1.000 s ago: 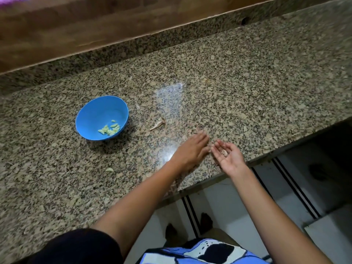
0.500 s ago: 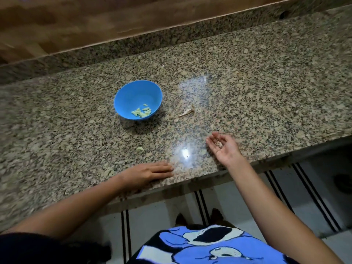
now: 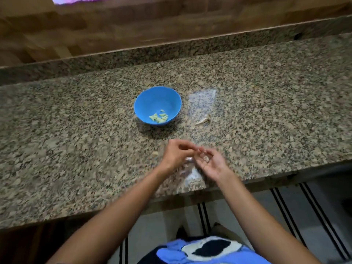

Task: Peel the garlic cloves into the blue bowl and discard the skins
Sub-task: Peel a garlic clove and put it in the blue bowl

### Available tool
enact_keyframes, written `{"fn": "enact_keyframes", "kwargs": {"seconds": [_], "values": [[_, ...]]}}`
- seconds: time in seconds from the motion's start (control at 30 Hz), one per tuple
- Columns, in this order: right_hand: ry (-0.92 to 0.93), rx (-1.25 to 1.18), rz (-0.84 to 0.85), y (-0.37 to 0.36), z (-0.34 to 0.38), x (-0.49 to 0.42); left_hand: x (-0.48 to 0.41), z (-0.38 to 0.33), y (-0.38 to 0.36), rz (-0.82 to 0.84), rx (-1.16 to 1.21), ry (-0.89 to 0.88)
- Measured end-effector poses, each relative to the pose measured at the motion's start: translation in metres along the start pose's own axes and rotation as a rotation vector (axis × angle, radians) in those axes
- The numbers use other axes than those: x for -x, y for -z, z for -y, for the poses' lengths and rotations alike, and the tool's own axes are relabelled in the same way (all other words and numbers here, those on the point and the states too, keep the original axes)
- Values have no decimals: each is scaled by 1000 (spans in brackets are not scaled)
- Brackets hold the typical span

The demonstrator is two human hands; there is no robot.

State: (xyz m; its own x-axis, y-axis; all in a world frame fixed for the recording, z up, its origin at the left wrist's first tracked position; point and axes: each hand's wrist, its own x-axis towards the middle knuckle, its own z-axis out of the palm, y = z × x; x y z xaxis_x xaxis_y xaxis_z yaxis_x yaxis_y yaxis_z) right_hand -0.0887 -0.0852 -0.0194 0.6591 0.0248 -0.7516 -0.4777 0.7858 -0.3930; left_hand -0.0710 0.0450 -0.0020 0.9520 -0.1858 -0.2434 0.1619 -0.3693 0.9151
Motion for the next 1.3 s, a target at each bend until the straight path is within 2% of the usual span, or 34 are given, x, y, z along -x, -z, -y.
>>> {"fn": "enact_keyframes", "kwargs": {"seconds": [0.1, 0.2, 0.3, 0.37, 0.43, 0.47, 0.53, 0.63, 0.8, 1.07, 1.2, 1.3], "values": [[-53, -176, 6, -1, 11, -8, -11, -28, -28, 179, -276, -177], [-1, -254, -1, -11, 42, -28, -45, -53, -41, 136, -230, -246], [16, -304, 36, -27, 86, -51, -102, -70, -44, -19, 84, -201], [48, -293, 39, -41, 118, -68, -150, -73, -42, -264, 195, -149], [76, -271, 39, -54, 147, -88, -199, -70, -37, -518, 80, -76], [79, -270, 36, -58, 161, -101, -223, -64, -35, -590, -34, -32], [71, -265, 41, -64, 188, -126, -269, -47, -29, -616, -252, 104], [84, -233, 67, -72, 226, -163, -328, -26, -19, -591, -461, 273], [74, -189, 70, -88, 273, -203, -380, -30, -24, -581, -716, 292], [81, -175, 85, -85, 292, -223, -415, -50, -37, -312, -809, 18], [95, -150, 54, -74, 287, -223, -412, -58, -48, -86, -755, -184], [116, -157, 18, -66, 283, -219, -407, -66, -74, 78, -880, -276]]}}
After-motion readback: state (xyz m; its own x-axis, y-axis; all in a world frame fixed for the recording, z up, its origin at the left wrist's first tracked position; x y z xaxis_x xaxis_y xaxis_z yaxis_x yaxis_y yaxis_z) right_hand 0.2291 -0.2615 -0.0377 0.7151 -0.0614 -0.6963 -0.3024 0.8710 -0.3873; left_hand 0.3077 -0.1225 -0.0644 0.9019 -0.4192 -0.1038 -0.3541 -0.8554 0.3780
